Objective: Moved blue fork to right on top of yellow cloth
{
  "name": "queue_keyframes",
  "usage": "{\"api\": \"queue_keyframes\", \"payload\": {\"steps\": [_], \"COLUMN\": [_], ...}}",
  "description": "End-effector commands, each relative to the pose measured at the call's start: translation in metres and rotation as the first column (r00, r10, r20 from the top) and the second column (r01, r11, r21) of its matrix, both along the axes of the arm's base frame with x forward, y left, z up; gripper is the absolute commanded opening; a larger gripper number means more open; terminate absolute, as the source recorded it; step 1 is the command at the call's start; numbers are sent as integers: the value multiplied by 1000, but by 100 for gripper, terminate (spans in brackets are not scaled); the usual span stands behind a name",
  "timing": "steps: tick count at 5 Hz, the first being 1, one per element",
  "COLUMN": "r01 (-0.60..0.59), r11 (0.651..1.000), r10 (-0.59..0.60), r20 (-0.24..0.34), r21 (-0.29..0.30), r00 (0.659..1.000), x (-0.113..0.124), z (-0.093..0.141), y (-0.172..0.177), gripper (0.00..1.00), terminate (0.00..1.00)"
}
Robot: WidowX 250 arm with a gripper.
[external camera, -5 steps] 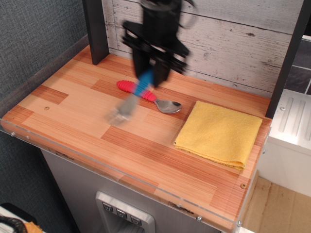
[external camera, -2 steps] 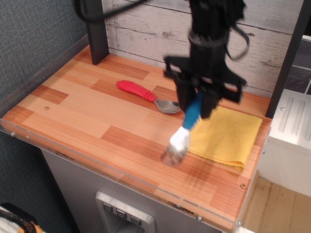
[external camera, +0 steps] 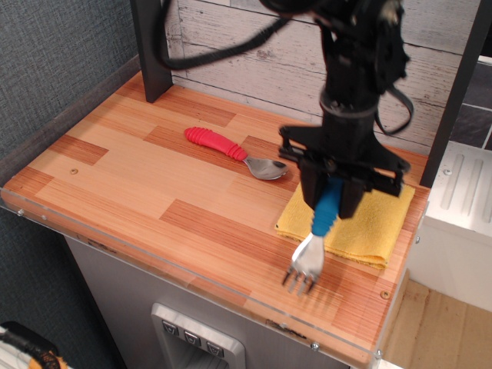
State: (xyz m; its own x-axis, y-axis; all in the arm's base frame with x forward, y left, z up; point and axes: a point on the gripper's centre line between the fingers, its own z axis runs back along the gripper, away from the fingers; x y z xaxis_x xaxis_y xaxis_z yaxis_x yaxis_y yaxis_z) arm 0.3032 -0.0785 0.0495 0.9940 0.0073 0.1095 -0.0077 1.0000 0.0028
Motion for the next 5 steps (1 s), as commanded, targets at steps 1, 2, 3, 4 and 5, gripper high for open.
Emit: {"api": "queue_keyframes", "payload": {"steps": [1,2,3,4,5], "r01": [-33,-49,-39,-22,-15], "r11": [999,999,998,998,998], "r10": [34,50,42,24,17], "r20": [55,57,48,50,49], "r21": [-15,-16,-49,-54,-57], "r00": [998,997,998,998,999], "x": [4,3,2,1,0], "z": [-4,-6,-9,-7,-3], "y": [-13,-13,-11,-10,-7], "gripper": [0,0,0,100,100], "terminate": [0,0,0,0,0]}}
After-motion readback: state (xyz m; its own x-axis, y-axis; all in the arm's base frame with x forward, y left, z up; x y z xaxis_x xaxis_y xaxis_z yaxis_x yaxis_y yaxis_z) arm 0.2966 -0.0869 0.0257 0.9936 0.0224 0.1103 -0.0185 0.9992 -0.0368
